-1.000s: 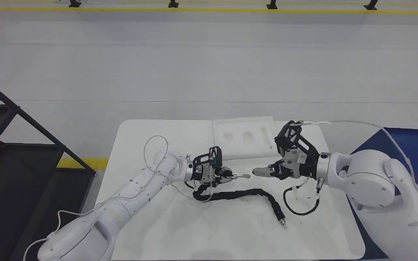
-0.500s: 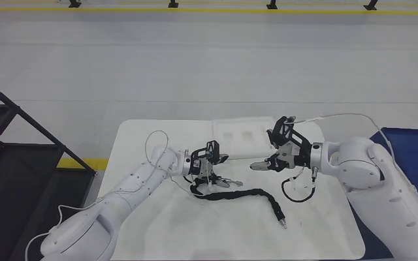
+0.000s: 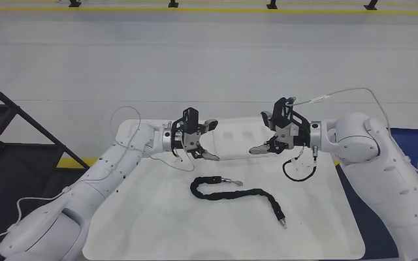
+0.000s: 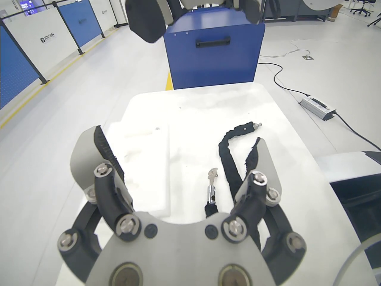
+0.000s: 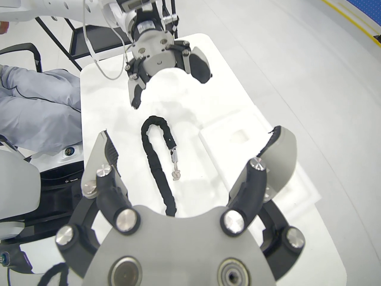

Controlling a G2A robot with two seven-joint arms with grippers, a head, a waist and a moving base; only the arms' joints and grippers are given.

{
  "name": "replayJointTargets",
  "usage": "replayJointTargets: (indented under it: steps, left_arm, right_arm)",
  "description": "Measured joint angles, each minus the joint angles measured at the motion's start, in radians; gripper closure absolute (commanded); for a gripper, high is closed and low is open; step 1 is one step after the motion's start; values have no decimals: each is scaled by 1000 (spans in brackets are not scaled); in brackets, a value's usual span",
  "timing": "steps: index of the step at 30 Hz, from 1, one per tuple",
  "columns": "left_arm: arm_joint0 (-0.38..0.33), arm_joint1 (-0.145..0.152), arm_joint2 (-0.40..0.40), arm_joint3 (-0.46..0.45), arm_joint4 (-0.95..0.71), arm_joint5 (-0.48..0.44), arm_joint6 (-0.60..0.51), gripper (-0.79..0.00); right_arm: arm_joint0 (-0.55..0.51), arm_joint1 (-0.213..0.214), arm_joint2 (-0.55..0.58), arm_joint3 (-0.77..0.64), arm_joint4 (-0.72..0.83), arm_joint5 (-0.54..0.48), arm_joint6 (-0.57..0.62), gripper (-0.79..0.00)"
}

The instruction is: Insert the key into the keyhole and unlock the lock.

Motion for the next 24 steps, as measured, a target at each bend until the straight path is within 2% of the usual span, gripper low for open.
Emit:
replayJointTargets:
  steps: [6, 12, 18, 21, 24]
  left_arm:
    - [-64, 99, 37, -68, -233, 0, -121, -785]
    - [-147, 170, 109, -109, -476, 0, -277, -785]
    - [-227, 221, 161, -132, -663, 0, -434, -785]
    - [-258, 233, 184, -137, -729, 0, -490, -785]
    - [-265, 234, 190, -140, -749, 0, -497, -784]
  right_arm:
    - [82, -13, -35, 37, 19, -20, 9, -785]
    - [166, -27, -66, 79, 39, -37, 13, -785]
    - [222, -35, -89, 107, 62, -44, 24, -785]
    - [235, -38, -97, 121, 66, -48, 19, -785]
    - [235, -39, -97, 121, 66, -48, 19, -785]
